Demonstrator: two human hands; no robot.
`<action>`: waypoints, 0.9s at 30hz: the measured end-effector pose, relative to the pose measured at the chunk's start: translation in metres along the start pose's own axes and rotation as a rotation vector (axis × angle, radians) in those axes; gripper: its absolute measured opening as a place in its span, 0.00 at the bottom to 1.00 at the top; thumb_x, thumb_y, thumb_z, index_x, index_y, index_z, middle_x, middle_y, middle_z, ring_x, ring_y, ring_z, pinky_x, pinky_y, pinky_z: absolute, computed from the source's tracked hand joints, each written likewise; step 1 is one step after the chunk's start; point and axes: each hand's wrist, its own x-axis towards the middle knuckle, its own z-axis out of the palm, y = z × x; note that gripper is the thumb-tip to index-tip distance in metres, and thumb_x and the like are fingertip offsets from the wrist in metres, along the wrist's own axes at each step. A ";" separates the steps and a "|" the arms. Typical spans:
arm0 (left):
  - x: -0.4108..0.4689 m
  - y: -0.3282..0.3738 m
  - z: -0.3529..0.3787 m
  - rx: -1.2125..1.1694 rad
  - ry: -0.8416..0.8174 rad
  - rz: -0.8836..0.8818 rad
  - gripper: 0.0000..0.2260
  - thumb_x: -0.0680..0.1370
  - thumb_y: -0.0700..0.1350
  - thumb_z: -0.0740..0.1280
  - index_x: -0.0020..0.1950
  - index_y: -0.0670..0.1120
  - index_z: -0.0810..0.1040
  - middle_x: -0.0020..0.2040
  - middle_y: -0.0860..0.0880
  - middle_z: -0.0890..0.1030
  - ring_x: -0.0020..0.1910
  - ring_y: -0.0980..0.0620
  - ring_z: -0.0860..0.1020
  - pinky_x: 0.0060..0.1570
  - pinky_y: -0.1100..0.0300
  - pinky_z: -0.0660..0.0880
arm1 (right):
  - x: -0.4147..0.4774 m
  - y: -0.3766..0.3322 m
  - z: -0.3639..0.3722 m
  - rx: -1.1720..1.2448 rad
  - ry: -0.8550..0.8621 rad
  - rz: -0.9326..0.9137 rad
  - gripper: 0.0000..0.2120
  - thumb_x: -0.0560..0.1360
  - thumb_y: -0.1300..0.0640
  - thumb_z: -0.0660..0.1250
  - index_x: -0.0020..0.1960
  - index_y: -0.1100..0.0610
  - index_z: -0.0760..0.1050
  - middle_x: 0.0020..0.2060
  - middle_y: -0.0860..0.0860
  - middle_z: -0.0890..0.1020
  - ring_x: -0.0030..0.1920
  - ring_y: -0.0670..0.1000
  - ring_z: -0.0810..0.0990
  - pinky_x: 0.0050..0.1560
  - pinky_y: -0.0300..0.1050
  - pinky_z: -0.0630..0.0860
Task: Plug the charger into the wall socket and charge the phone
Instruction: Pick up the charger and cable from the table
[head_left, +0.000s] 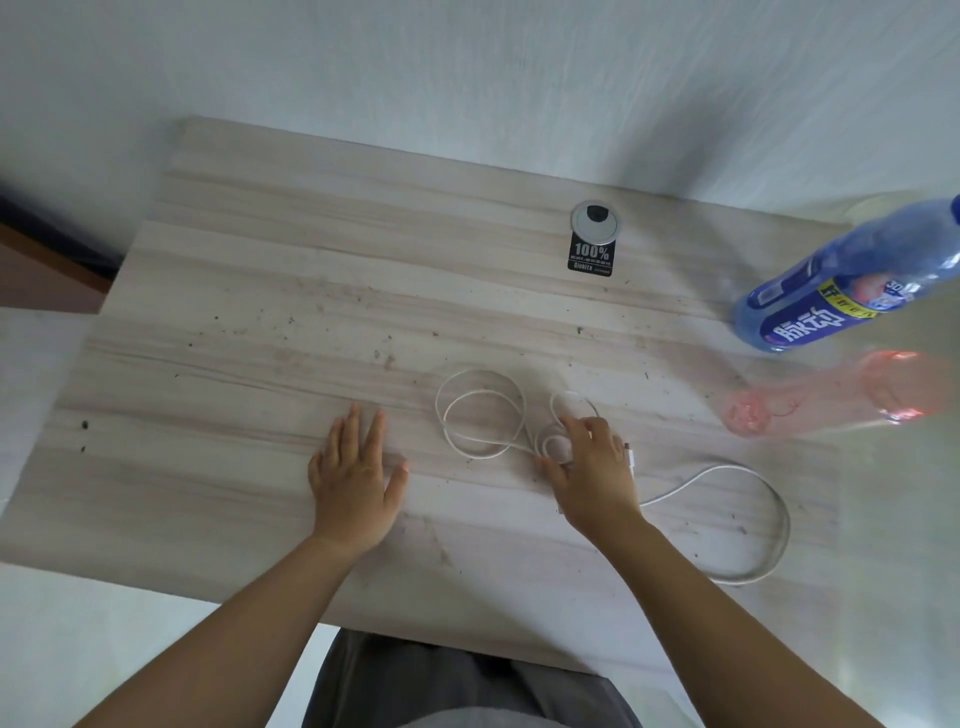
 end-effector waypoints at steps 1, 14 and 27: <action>0.000 0.000 -0.002 0.004 -0.014 -0.002 0.30 0.76 0.55 0.59 0.76 0.50 0.57 0.78 0.44 0.53 0.76 0.43 0.53 0.69 0.45 0.56 | -0.001 -0.002 -0.003 0.014 -0.017 0.032 0.27 0.74 0.49 0.65 0.70 0.51 0.61 0.62 0.57 0.69 0.62 0.61 0.69 0.64 0.51 0.63; -0.043 -0.011 -0.016 -0.156 -0.117 -0.032 0.27 0.76 0.55 0.60 0.74 0.51 0.60 0.78 0.49 0.57 0.76 0.50 0.56 0.71 0.51 0.59 | -0.026 -0.015 -0.010 0.389 -0.199 0.101 0.12 0.70 0.49 0.70 0.51 0.52 0.75 0.40 0.45 0.77 0.44 0.51 0.78 0.39 0.41 0.72; -0.181 -0.091 -0.034 -1.030 0.141 -0.564 0.07 0.77 0.54 0.59 0.53 0.61 0.74 0.52 0.60 0.78 0.53 0.61 0.75 0.45 0.71 0.66 | -0.075 -0.131 0.008 0.194 -0.394 -0.243 0.12 0.74 0.44 0.63 0.36 0.49 0.72 0.31 0.43 0.77 0.27 0.39 0.74 0.19 0.28 0.65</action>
